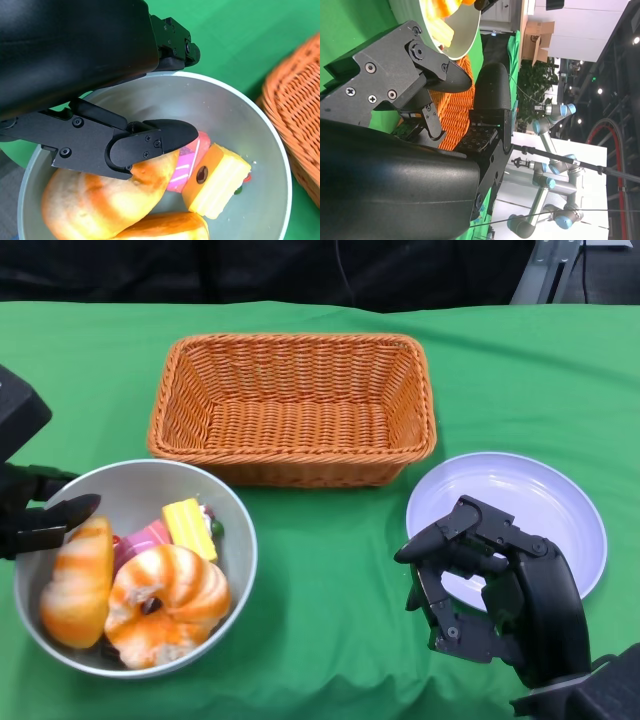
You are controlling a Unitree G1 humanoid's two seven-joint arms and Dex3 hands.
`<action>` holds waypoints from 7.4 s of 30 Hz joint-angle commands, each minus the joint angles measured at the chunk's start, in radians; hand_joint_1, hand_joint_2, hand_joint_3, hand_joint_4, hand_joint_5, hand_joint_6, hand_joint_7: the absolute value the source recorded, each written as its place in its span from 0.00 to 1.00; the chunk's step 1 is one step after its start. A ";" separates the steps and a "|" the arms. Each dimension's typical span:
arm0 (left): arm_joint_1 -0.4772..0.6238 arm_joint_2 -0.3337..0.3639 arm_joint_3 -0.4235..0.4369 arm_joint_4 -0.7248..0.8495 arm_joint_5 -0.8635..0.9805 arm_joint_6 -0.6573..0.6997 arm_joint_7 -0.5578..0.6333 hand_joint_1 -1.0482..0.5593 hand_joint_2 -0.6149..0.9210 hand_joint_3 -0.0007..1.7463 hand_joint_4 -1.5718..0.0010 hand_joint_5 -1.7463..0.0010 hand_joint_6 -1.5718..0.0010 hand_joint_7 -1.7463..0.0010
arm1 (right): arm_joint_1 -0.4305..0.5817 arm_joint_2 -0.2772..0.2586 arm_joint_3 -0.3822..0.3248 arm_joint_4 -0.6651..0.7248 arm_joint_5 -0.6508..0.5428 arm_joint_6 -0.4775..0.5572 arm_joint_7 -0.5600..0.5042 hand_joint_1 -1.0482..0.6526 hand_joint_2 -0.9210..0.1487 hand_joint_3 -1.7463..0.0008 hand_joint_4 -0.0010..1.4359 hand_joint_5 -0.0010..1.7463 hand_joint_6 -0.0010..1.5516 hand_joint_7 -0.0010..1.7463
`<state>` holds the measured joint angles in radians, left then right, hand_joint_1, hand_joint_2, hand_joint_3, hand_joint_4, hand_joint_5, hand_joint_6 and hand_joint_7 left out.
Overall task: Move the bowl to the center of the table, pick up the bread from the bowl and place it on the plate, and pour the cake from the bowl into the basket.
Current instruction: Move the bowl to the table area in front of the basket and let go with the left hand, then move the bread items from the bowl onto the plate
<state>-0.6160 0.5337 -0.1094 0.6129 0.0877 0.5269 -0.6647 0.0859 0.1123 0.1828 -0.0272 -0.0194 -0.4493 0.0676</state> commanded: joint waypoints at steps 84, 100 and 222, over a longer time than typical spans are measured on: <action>0.137 -0.223 0.076 -0.277 -0.090 0.108 0.270 0.29 1.00 0.32 0.74 0.98 0.87 0.99 | -0.007 0.006 0.021 0.025 -0.016 -0.045 -0.031 0.54 0.43 0.36 0.59 0.86 0.52 0.65; 0.143 -0.272 0.062 -0.282 -0.090 0.052 0.277 0.30 1.00 0.33 0.72 0.98 0.86 0.99 | 0.000 0.007 0.024 0.022 -0.020 -0.050 -0.035 0.54 0.43 0.36 0.60 0.86 0.52 0.65; 0.312 -0.442 0.375 -0.011 -0.379 -1.042 0.310 0.63 0.76 0.62 0.50 0.11 0.48 0.26 | 0.086 -0.058 -0.038 0.014 0.017 -0.082 0.016 0.55 0.40 0.40 0.58 0.85 0.52 0.63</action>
<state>-0.3087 0.0837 0.2508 0.5850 -0.2887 -0.5103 -0.3757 0.1642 0.0676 0.1571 0.0037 -0.0100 -0.5273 0.0864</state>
